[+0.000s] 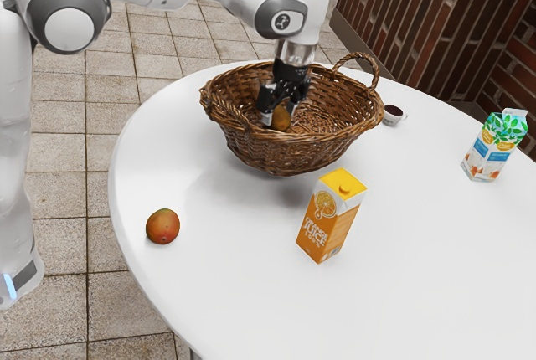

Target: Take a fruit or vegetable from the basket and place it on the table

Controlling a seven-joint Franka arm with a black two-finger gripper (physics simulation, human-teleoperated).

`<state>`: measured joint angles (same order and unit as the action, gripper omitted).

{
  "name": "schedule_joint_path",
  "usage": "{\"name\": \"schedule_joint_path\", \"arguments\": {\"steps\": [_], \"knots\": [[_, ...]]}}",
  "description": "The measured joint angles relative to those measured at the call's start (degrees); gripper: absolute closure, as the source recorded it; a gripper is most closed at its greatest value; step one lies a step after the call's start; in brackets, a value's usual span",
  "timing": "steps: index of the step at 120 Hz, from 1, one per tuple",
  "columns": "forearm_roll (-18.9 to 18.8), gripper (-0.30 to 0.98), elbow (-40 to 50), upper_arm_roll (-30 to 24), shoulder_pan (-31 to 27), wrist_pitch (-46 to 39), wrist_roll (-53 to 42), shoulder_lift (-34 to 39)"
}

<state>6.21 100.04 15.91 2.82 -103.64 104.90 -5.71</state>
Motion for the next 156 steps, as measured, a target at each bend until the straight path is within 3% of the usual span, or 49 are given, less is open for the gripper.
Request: {"name": "schedule_joint_path", "arguments": {"steps": [21,32,47,69,82,98,119,134,156], "knots": [[-0.07,0.39,-0.38,0.72,0.18,0.28,0.37,0.34],[-0.67,0.36,-3.61,0.68,-0.13,1.89,0.48,0.84],[-3.96,0.33,-19.09,-1.39,2.83,8.48,0.58,-2.08],[-6.46,0.37,-45.70,-7.12,7.91,18.13,-1.33,-16.48],[-6.71,0.39,-55.28,-7.53,10.28,21.04,-3.05,-23.96],[-5.98,0.40,-58.91,-7.89,12.73,21.06,-5.07,-29.23],[-4.98,0.32,-58.55,-9.70,13.72,17.86,-7.32,-31.80],[-4.73,0.13,-58.30,-9.58,13.62,15.93,-9.56,-31.95],[-4.58,0.04,-57.33,-9.70,13.62,14.29,-12.11,-31.60]]}}
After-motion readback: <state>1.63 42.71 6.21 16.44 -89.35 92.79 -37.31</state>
